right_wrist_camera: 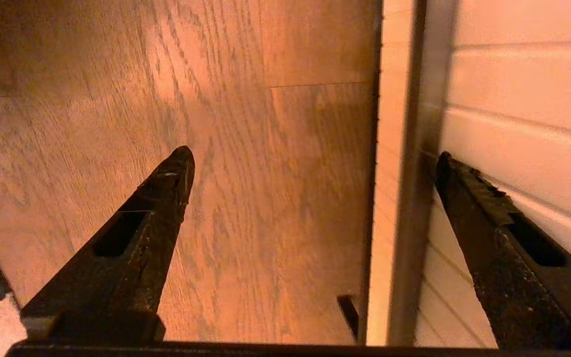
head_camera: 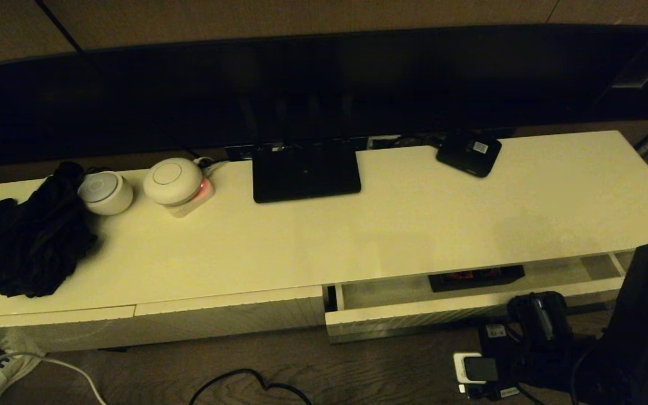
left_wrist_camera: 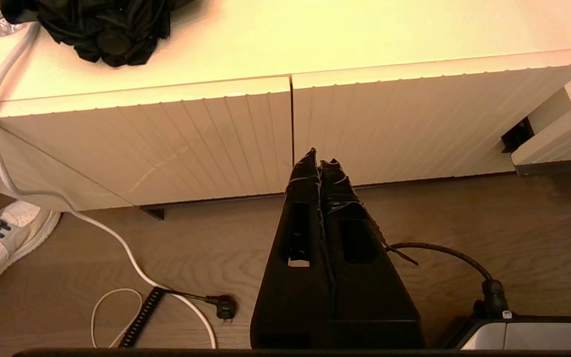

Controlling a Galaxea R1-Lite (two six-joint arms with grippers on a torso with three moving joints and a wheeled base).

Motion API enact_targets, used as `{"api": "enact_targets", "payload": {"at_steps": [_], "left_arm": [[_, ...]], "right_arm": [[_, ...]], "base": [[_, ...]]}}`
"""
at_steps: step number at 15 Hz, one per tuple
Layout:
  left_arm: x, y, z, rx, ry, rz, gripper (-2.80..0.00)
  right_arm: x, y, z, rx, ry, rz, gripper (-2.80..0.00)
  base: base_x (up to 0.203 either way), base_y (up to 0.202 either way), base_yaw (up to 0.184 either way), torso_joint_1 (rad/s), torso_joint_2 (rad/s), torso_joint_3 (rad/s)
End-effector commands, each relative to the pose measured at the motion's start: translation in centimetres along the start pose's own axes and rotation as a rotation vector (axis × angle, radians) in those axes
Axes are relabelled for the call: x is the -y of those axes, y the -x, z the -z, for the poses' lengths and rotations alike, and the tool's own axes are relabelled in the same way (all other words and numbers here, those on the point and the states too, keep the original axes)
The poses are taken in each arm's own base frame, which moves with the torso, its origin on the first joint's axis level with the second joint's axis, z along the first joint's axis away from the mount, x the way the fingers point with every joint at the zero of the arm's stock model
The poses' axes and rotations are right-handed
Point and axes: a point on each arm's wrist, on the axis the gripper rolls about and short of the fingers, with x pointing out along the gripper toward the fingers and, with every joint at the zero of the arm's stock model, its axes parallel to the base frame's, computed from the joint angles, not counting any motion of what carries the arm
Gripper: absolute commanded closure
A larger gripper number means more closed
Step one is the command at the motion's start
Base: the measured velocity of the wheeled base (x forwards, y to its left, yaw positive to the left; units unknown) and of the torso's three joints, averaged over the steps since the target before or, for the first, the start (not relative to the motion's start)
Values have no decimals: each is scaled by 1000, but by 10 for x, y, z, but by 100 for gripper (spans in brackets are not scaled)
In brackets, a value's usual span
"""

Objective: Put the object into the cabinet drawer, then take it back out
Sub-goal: Open the drawer

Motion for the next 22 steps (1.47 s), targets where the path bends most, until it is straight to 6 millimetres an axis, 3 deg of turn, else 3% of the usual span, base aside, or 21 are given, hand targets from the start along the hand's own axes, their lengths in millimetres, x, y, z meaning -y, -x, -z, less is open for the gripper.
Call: {"api": "enact_targets", "payload": {"at_steps": [1, 6, 11, 12, 17, 22], "left_arm": [[0, 0, 1, -3, 0, 0, 0], [0, 0, 1, -3, 0, 0, 0], [0, 0, 1, -3, 0, -2, 0], [0, 0, 1, -3, 0, -1, 0], [0, 0, 1, -3, 0, -2, 0], [0, 0, 1, -3, 0, -2, 0]], "right_arm": [[11, 15, -5, 12, 21, 64, -280], [12, 49, -12, 13, 22, 73, -280], [5, 95, -19, 13, 10, 57, -280], [0, 106, -20, 11, 5, 45, -6], [-14, 161, -28, 22, -115, 73, 0], [-3, 230, -44, 10, -540, -4, 0]], "base": [[0, 0, 0, 0, 0, 0], [0, 0, 0, 0, 0, 0], [0, 0, 0, 0, 0, 0], [0, 0, 0, 0, 0, 0], [0, 0, 0, 0, 0, 0], [0, 0, 0, 0, 0, 0]]}}
